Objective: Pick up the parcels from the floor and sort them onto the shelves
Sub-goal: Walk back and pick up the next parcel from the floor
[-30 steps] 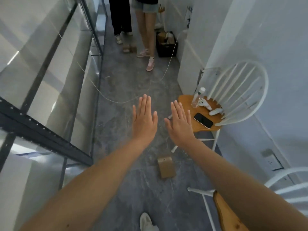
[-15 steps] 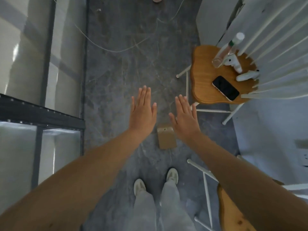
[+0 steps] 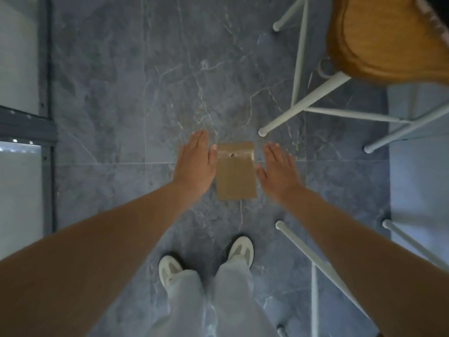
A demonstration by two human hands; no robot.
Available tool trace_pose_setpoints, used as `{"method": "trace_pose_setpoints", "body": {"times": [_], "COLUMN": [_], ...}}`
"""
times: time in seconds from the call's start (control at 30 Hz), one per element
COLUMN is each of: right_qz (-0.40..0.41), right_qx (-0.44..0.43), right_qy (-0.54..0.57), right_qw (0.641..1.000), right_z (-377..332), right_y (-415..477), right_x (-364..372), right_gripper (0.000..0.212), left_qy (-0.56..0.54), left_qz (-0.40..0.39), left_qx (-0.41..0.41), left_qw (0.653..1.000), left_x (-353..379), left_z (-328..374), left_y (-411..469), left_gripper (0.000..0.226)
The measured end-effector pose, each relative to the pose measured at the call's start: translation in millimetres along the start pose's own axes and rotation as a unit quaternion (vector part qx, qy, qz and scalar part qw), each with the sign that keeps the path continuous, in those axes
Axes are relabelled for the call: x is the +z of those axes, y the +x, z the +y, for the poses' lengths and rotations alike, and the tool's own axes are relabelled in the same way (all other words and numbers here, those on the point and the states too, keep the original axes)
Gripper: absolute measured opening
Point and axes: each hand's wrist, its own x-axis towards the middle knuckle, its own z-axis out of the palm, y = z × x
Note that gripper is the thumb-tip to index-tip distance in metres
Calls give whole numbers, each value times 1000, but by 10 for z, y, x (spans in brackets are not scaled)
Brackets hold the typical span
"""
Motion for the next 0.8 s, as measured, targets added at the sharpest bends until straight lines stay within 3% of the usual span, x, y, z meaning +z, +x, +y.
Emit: {"method": "trace_pose_setpoints", "body": {"times": [0.17,0.27,0.37,0.5,0.67,0.8], "right_qz": [27,29,56,13,-47,-82], "right_qx": [64,96,139,189,168,143], "right_qy": [151,268,376,461,489,495], "right_qw": [986,958,914,867,855,853], "right_z": [162,200,232,198,-11,-415], "right_y": [657,1012,1212,1207,971,704], "right_x": [842,1174,1357,1459,1272,850], "right_gripper": [54,48,40,47,56,55], "left_qy": [-101,-171,-304,-488,-545,-559], "left_qz": [-13,1,11,-7,16,30], "left_qx": [-72,-123,-214,-359,-384,-395], "left_qw": [992,978,928,796,745,729], "left_x": [1059,1538,1815,1972,1891,1166], "left_z": [-543,-765,-801,-742,-933,-822], "left_y": [303,543,694,806,500,119], "left_gripper": [54,53,50,50,51,46]}}
